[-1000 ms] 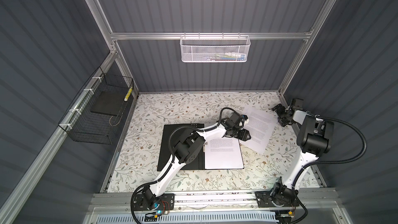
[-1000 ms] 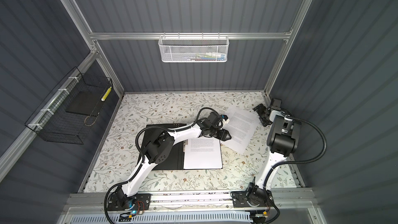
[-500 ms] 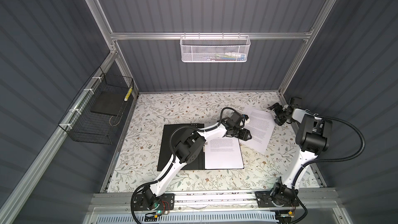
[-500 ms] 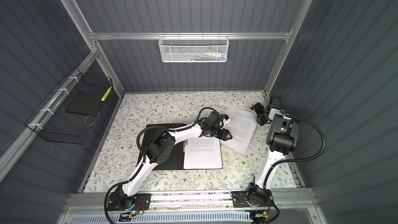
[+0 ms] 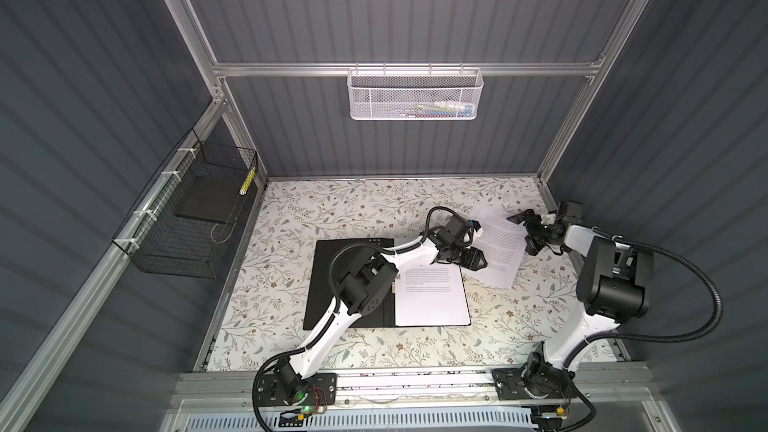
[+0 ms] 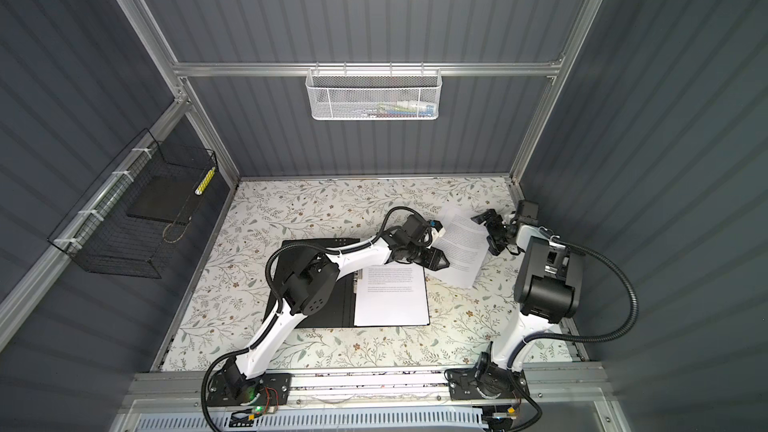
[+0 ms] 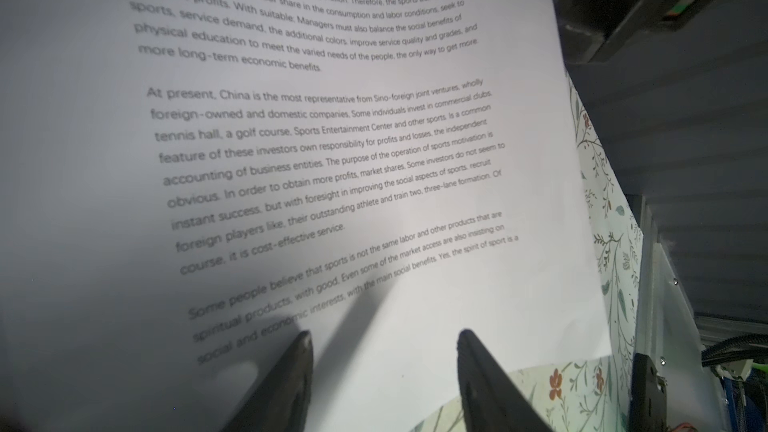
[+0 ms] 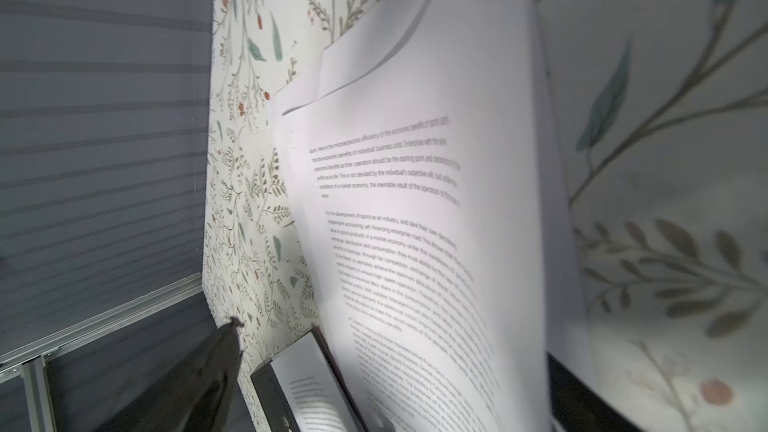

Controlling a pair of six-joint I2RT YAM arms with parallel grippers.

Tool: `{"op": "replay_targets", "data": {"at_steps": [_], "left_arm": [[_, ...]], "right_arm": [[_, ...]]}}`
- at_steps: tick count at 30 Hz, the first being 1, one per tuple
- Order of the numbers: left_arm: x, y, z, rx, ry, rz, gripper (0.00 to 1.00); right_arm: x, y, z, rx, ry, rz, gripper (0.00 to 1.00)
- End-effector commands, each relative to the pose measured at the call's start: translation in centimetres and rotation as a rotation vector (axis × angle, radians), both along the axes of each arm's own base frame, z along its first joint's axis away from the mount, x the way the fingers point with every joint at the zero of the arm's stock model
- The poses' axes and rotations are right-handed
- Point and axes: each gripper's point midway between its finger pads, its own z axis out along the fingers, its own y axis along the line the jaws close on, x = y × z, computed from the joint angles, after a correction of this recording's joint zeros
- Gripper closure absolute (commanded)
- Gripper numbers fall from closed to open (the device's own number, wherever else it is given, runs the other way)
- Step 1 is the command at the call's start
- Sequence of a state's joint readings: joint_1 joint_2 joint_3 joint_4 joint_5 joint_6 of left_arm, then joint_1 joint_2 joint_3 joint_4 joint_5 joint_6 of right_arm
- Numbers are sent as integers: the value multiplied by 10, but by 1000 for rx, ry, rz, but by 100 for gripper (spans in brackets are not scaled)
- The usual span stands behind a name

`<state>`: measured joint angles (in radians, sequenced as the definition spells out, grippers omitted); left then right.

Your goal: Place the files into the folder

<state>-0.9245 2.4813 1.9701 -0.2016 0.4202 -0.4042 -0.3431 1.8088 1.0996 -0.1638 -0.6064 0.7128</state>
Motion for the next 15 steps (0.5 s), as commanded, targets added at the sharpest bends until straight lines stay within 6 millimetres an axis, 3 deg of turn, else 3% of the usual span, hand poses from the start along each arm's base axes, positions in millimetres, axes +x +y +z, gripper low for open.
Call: {"op": "replay_targets", "data": {"at_steps": [1,5,11,15], "left_arm": [[-12,9,-38,77,69,5,43],[-12,9,-37,72,73,7,43],[-13,9,-34,59,78,6,43],[-12,9,-28,49,74,10,42]], "right_arm": [[-5,4,9,-25,-38,10,9],[-13,6,2,-27,-30,4,17],[-21,10,-10,-14,-14,6,40],[-34,10,-13,-30,-8,-15,64]]}}
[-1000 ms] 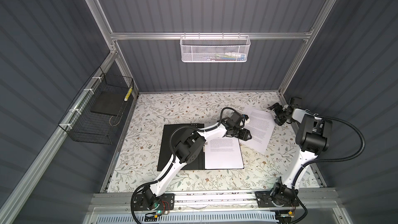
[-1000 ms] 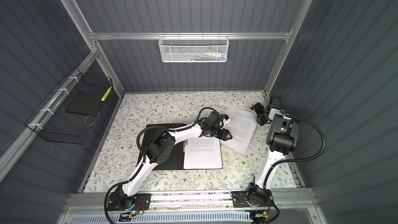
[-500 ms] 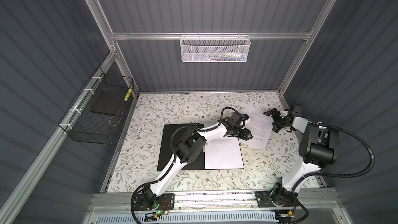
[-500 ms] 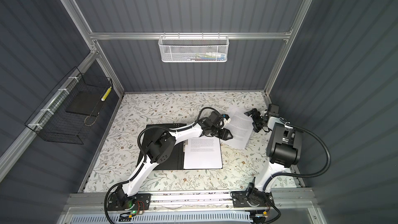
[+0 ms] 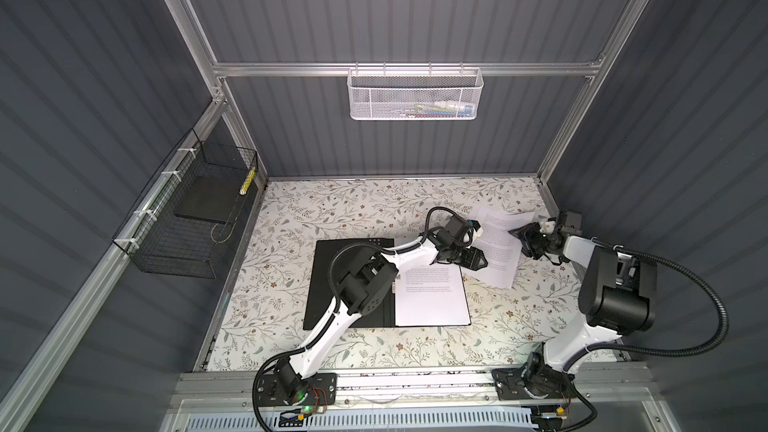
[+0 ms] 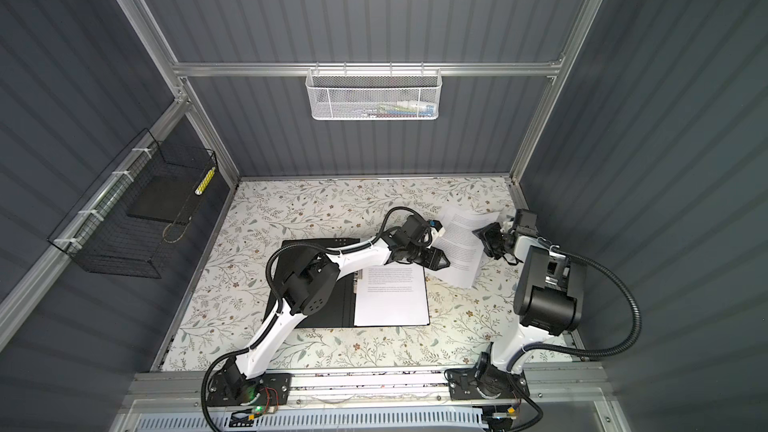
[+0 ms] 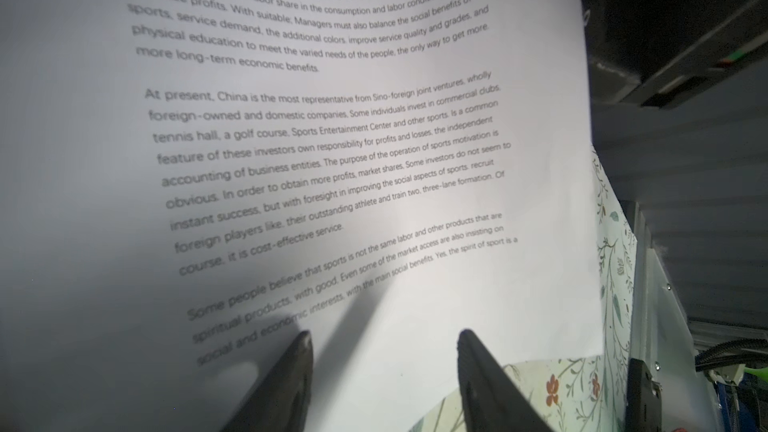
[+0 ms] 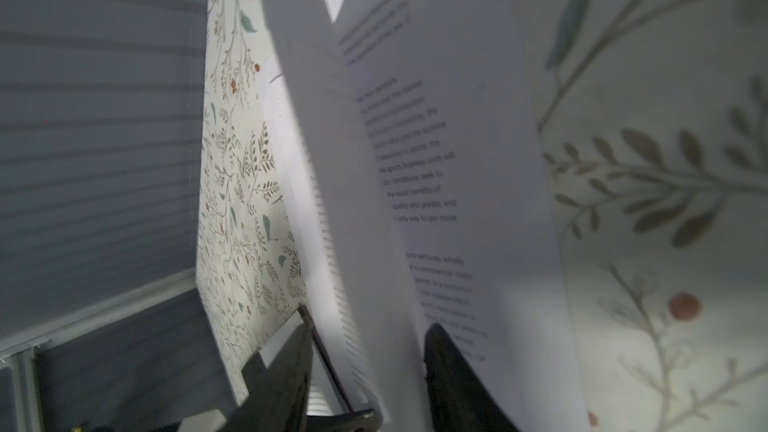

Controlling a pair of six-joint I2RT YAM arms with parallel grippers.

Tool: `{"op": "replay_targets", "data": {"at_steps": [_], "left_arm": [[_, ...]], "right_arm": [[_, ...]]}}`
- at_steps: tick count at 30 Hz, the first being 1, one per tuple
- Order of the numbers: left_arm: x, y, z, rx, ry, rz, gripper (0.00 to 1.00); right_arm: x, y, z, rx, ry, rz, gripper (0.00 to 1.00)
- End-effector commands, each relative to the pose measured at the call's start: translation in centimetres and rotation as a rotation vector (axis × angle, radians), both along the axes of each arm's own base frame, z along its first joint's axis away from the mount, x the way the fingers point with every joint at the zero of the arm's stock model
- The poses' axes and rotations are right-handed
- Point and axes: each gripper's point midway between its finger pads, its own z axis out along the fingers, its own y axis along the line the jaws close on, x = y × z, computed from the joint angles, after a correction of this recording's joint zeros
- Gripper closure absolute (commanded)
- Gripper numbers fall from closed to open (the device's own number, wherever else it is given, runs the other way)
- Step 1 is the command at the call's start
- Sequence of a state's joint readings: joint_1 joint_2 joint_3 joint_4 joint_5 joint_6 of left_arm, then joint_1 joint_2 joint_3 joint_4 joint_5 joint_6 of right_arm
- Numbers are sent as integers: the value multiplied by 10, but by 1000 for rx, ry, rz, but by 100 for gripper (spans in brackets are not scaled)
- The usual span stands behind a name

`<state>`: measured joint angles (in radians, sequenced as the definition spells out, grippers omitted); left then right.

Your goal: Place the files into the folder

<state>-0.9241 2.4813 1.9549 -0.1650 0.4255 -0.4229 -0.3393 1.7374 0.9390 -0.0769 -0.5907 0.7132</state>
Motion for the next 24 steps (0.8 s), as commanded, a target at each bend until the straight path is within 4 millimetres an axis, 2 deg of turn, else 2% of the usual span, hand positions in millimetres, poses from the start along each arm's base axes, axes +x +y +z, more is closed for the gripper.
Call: {"op": "replay_targets", "data": {"at_steps": [1,4,6,8,11,14,16,19,21,24], "left_arm": [[-13,11,-25,63,67,-1,42],[-11,9,-17,42,67,-5,42],[-11,8,-10,19,71,-13,41],[-9,5,6,-23,69,-25,40],[-3,-4,55,-122,22,-57,35],[-1,-10,121,-241,-73,-99,28],[0,-7,167,-331,-142,-109,23],[-1,9,219,-438,-218,-118,13],[-2,25,240,-493,-238,-119,1],[-7,51,257,-562,-232,-127,0]], "right_arm": [[-9,1,5,-22,-19,-15,68],[-17,5,7,-27,-32,-13,82],[-21,4,7,-42,-38,-15,98],[-21,6,12,-46,-58,-8,100],[-20,7,26,-51,-105,-4,100],[-20,7,47,-74,-170,-5,100],[-19,8,61,-73,-196,1,100],[-18,13,80,-57,-244,19,100],[-18,15,93,-56,-270,25,100],[-19,15,113,-68,-310,19,100]]}}
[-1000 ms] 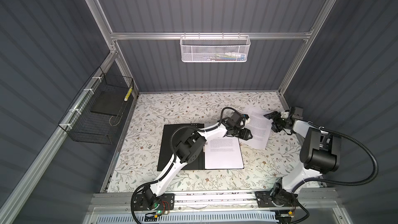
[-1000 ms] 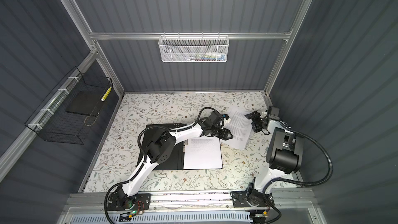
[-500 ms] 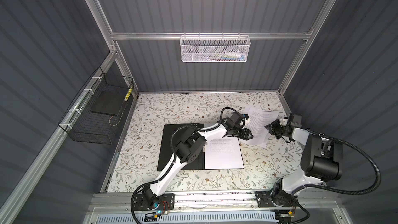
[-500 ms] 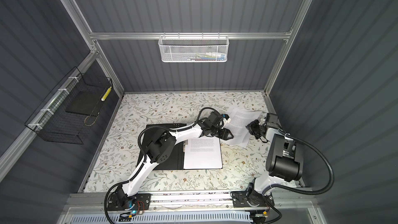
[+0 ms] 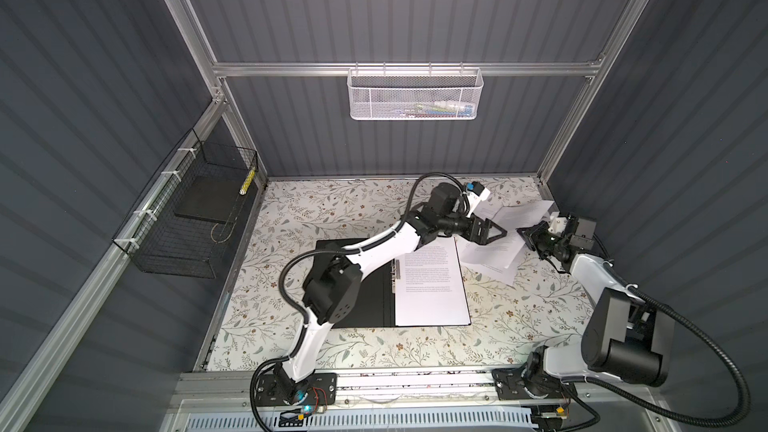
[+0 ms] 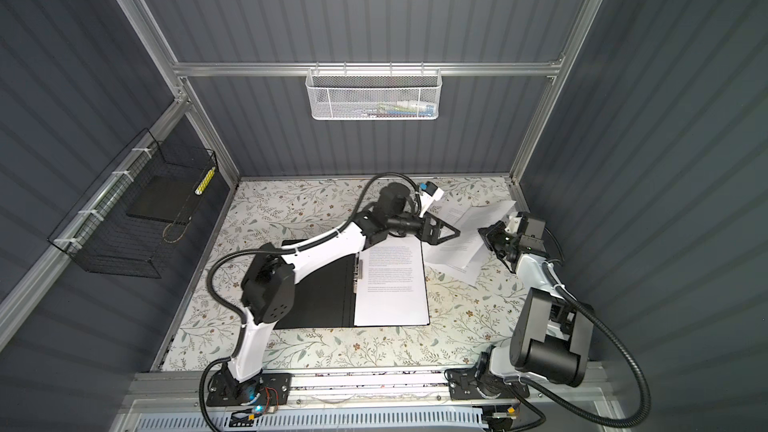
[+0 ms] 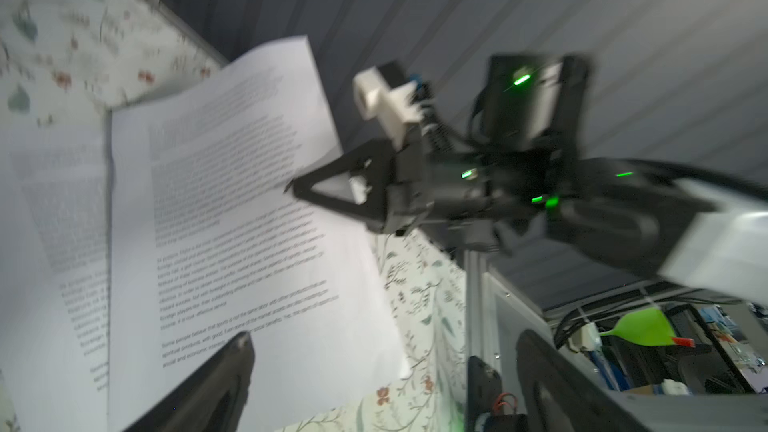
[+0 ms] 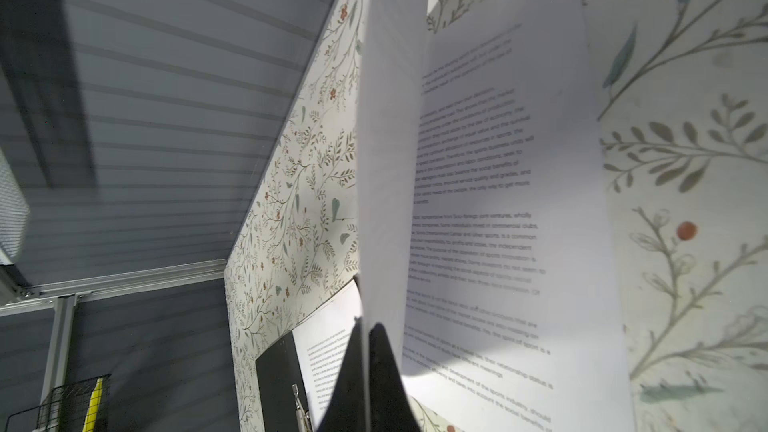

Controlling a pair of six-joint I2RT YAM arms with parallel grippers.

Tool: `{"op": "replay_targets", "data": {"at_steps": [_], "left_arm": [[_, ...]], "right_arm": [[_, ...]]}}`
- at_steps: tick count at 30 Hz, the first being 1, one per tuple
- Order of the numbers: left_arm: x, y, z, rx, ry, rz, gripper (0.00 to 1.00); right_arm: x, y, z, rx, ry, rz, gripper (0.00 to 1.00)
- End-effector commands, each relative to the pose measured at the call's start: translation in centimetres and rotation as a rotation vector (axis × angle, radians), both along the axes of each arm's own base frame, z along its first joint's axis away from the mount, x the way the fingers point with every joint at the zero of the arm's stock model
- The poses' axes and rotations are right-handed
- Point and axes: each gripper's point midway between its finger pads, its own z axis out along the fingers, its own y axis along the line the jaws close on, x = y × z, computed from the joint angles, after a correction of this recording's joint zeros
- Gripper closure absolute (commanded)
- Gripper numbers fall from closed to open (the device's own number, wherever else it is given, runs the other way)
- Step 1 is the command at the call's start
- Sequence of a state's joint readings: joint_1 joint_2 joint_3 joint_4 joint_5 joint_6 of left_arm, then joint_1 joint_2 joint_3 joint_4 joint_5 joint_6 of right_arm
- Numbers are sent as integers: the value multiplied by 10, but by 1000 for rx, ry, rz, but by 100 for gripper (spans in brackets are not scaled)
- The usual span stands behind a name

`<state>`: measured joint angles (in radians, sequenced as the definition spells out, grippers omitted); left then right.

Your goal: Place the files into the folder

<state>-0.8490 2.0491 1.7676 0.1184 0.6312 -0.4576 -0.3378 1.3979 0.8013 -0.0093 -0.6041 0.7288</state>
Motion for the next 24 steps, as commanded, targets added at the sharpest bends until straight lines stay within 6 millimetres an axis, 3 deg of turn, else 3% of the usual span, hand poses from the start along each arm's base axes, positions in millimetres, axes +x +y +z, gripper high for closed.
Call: {"op": "replay_targets", "data": {"at_steps": [1,5,10,18,21,24], "left_arm": [[-2,27,21,-105,-7,-45,0],[-9,59,19,-122,23,-2,0],[-25,99,-17,10,-16,110,0],[-23,181,-72,271,-185,420,0],[-20,216,-81,307,-251,567,0],[-22,241,-88,311,-302,661,0]], "right_arm": [[4,4,35,-6,-71,17,100],[2,5,60,-29,-116,12,100],[-3,8,86,-111,-135,4,100],[-4,42,114,-314,-137,93,100],[-3,52,117,-353,-129,111,100],[2,75,126,-367,-156,179,100]]}}
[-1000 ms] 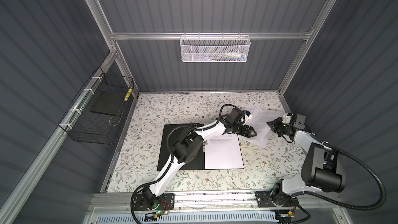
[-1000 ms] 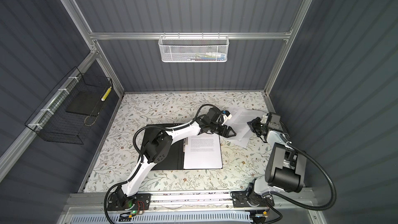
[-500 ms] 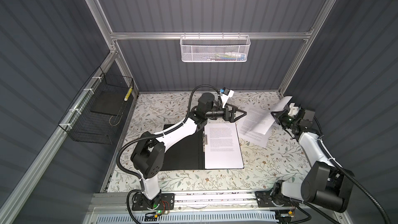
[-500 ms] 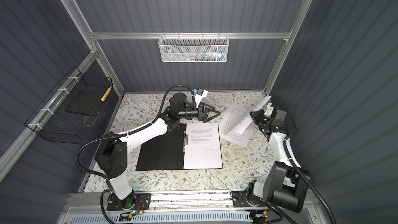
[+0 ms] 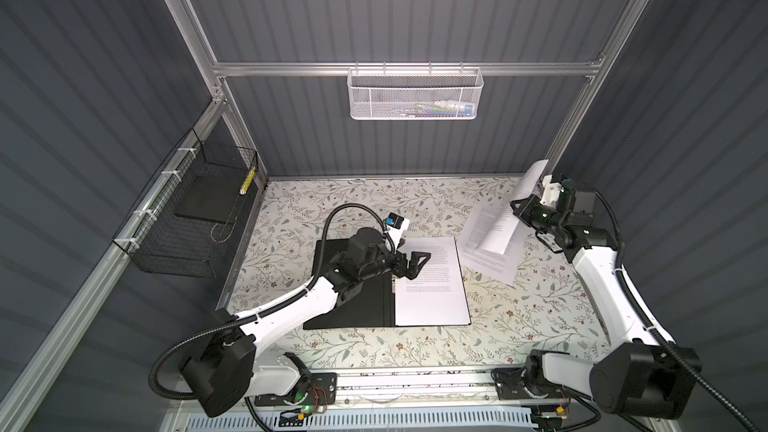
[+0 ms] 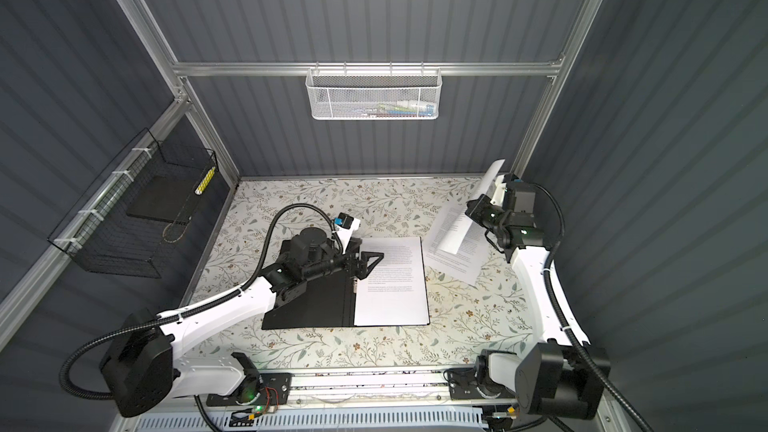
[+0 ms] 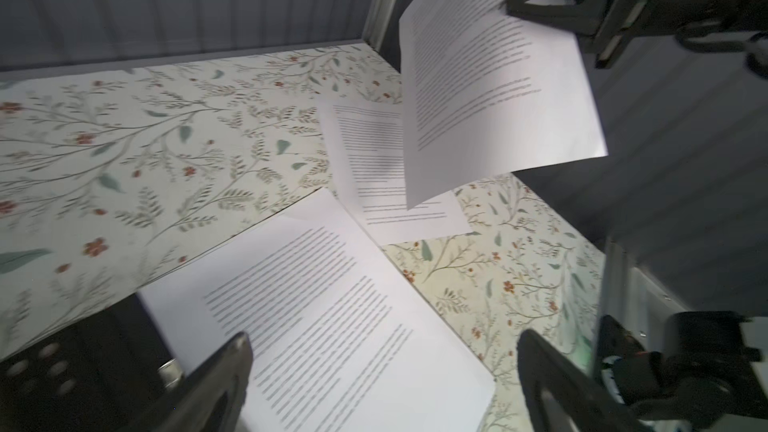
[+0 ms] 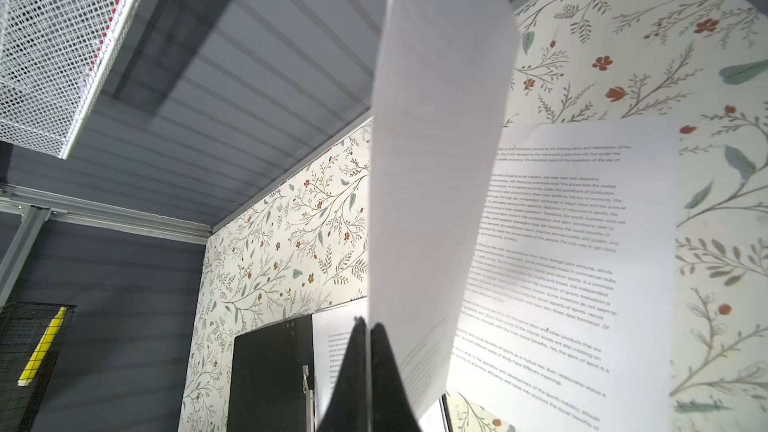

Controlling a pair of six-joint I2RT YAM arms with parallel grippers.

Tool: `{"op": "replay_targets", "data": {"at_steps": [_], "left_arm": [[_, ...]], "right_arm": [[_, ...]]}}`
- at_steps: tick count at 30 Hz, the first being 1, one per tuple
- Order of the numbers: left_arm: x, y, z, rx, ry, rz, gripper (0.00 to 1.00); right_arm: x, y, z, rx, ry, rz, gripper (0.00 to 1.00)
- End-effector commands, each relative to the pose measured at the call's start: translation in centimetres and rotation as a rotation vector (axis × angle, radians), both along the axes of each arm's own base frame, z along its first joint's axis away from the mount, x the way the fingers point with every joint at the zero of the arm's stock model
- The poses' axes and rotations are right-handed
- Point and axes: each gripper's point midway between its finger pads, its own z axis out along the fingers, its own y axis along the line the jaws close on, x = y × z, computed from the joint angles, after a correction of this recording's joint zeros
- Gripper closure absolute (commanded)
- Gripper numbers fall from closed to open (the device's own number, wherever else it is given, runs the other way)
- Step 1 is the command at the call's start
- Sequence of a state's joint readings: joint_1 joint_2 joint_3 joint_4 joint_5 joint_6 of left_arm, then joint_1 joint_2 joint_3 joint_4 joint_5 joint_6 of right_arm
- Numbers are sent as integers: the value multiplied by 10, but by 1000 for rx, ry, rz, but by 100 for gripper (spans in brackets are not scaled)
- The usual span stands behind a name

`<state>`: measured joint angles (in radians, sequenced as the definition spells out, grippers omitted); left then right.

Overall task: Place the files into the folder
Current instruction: 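Carry the white sheet onto the folder's clip side with the right gripper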

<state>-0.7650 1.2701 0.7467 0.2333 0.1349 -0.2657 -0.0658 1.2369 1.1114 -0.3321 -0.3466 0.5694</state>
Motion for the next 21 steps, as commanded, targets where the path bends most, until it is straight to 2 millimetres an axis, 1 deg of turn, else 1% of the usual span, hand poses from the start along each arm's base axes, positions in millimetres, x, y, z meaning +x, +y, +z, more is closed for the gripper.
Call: {"op": "replay_targets", "data": {"at_steps": [1,3,4,6,7,8,9,12,13,15,17,19,21], "left_arm": [[16,35,-11,77,-107,174,0],[11,38,-16,80,-96,167,0],[9,37,-17,77,-89,155,0],[5,32,-18,76,-72,123,0],[5,31,-18,80,-65,116,0],[5,29,-19,83,-55,114,0],[6,30,-21,89,-47,120,0],[15,39,-30,136,-28,192,0],[18,42,-31,146,-25,217,0],[20,49,-30,150,-32,257,0],[20,54,-28,146,-43,275,0],[20,58,-25,142,-50,290,0],[19,59,-24,137,-55,292,0]], "right_arm": [[0,16,1,-77,34,49,100],[4,38,3,-89,46,105,100],[6,49,4,-85,49,133,100],[8,78,7,-52,53,210,100],[8,88,8,-45,53,232,100],[5,107,13,-20,51,295,100],[3,121,18,-13,49,335,100],[-10,153,36,12,33,441,100],[-14,160,41,33,33,472,100],[-24,168,48,80,31,523,100],[-31,167,44,79,27,545,100],[-33,156,27,59,55,537,100],[-33,143,0,80,124,522,100]]}}
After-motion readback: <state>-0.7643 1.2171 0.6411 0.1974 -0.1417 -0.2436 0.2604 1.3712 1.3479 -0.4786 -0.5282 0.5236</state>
